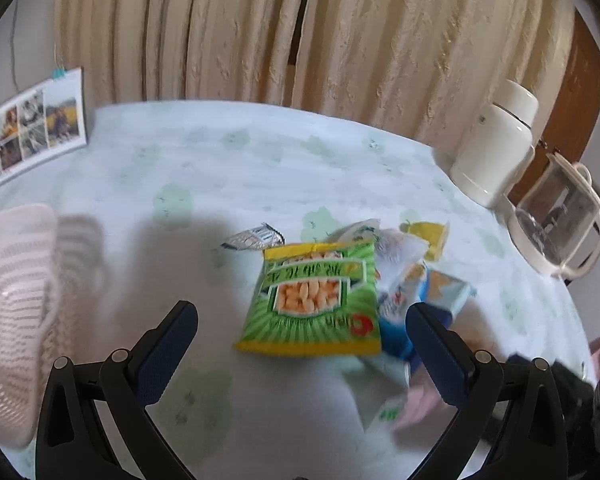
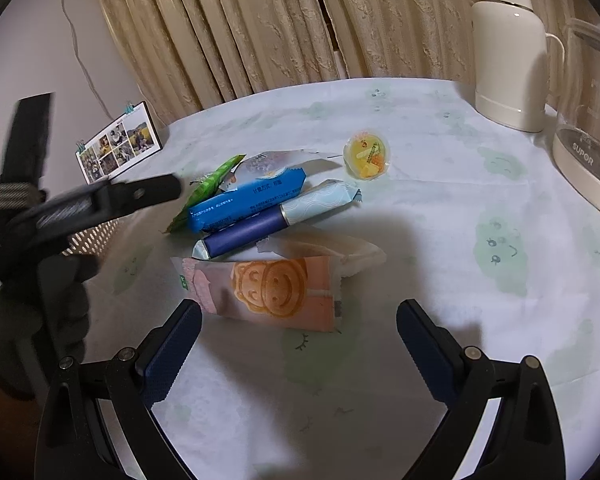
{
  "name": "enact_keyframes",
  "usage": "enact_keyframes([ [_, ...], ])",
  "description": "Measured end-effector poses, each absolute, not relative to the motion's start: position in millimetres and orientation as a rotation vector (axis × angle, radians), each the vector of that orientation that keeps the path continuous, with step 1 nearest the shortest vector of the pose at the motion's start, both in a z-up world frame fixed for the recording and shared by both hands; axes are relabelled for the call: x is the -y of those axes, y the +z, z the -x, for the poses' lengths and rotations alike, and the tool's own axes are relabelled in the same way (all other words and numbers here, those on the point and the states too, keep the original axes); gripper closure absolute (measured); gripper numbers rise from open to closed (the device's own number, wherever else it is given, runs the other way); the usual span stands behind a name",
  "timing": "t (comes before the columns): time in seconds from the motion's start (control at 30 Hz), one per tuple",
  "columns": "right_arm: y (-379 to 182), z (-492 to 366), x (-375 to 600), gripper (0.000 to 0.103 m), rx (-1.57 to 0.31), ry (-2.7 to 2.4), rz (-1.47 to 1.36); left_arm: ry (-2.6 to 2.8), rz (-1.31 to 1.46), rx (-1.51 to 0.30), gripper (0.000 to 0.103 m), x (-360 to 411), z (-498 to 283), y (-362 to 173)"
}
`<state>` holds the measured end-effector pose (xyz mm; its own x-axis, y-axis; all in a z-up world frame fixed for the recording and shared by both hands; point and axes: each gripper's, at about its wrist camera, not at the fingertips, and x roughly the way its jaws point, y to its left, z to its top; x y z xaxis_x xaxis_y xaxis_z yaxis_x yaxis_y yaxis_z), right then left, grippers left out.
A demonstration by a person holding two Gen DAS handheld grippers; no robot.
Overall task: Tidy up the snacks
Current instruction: 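Grasp the green peanut bag with the left gripper, then lift the green peanut bag with the left gripper while the right gripper approaches the pink biscuit pack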
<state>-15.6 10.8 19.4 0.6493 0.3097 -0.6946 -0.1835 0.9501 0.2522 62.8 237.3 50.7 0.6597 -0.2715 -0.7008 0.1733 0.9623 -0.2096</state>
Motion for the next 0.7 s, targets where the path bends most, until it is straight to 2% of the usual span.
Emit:
enact_keyframes([
  [0.33, 20.6, 17.7, -7.5, 0.005, -0.809, 0.299, -0.187, -0.339, 0.211, -0.895, 0.001, -233.3, -99.4, 29.9],
  [0.43, 20.9, 18.5, -8.7, 0.005, -0.808, 0.300, -0.184, -0.364, 0.265, -0.931, 0.007, -237.7, -104.6, 20.6],
  [0.5, 20.9, 18.1, -8.6, 0.005, -0.808, 0.300, -0.185, -0.398, 0.313, -0.952, 0.017, -240.9, -107.1, 14.7],
  [0.7, 21.5, 19.1, -8.2, 0.005, -0.803, 0.302, -0.182, -0.406, 0.313, -0.935, 0.024, -241.7, -103.7, 16.0],
])
